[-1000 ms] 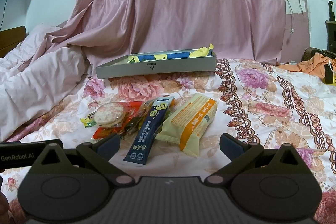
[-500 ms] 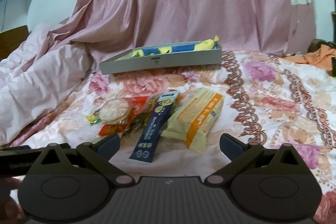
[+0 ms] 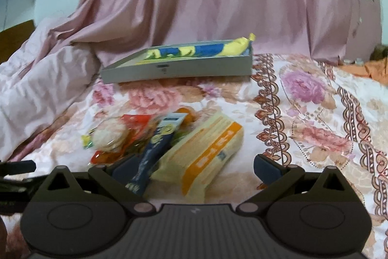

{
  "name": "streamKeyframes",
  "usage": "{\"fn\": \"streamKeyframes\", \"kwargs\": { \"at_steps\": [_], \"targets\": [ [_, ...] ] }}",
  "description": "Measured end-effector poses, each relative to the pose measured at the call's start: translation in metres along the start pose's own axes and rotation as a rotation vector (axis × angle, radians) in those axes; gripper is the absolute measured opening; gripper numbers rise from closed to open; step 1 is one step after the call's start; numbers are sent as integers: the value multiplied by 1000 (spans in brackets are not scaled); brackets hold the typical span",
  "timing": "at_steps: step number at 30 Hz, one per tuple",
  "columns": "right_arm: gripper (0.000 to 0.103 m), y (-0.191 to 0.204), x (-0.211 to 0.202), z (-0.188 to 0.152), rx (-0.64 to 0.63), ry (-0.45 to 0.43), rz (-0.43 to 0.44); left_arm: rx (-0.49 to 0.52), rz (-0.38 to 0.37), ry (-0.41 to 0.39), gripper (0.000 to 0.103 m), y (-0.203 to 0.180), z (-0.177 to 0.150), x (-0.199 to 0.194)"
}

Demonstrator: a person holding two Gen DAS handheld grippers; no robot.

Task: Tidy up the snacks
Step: 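Lower the left tool onto the dark blue stick pack while the right tool approaches the yellow cake bar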

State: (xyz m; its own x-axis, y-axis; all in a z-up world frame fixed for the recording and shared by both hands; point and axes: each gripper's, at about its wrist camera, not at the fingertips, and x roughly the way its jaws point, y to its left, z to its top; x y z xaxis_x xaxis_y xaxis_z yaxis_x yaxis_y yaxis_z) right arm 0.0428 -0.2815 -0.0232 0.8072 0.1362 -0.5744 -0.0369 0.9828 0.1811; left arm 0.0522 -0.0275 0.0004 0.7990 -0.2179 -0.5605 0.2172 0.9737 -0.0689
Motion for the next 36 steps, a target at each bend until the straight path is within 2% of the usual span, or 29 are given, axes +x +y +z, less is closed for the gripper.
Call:
{"fn": "streamKeyframes", "kwargs": {
  "at_steps": [7,17,20,28,33,36],
  "targets": [
    [103,-14,45,16,118,56,13,83,-72,56,102,-15,9,33],
    [102,-11,81,13,101,189,8,162,-121,118,101,-35,14,64],
    [95,-15,82,13,118,215,40,175,-134,133,100,-41,16,68],
    [82,-18,60,22,56,232,39,198,-93,177,93,-54,20,77],
    [79,-27,53,28,92,247,62,247,-111,196,84,-62,17,82],
    [79,-37,53,29,139,260,81,237,-112,207,76,-64,18,88]
  ]
}}
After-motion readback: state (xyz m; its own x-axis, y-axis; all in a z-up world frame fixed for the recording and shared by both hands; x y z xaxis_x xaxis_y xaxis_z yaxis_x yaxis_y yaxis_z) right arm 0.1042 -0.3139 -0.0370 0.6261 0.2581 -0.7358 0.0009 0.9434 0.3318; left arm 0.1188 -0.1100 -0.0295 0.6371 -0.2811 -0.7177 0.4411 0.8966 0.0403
